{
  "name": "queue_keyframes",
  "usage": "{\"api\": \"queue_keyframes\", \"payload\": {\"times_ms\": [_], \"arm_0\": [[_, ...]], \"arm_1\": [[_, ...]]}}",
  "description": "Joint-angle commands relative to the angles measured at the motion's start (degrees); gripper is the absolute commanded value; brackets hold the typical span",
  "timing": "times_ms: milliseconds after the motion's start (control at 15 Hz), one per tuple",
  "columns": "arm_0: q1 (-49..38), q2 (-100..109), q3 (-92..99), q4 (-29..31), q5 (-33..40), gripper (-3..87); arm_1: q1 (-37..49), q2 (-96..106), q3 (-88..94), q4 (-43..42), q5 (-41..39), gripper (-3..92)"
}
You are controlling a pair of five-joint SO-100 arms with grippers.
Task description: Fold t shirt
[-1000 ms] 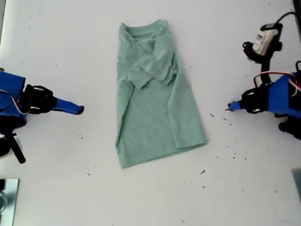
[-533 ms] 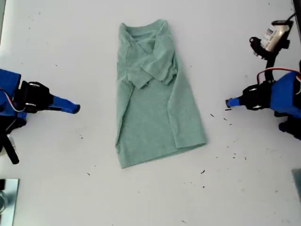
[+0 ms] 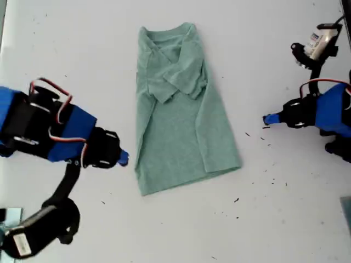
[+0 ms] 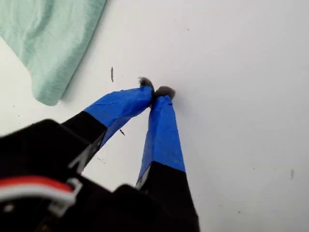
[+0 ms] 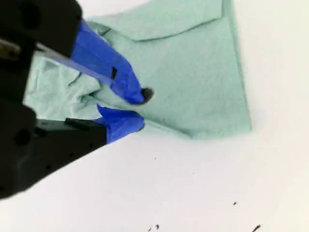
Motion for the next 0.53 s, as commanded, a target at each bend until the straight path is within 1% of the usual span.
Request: {"api": "queue_keyframes", "payload": {"times_ms": [0, 200, 467], "arm_0": [[1.41, -2.2, -7.91, 1.05, 0.26, 29.0], [0.97, -4.83, -6.94, 1.41, 0.53, 29.8], [-0.09, -14.85, -4.04, 0.7, -1.23, 32.8]], "arm_1": [[-0.18, 1.14, 3.16, -0.26, -0.44, 2.4], [-0.7, 1.32, 3.16, -0.18, -0.35, 2.4], [-1.67, 1.58, 3.16, -0.09, 0.0, 2.4]]}}
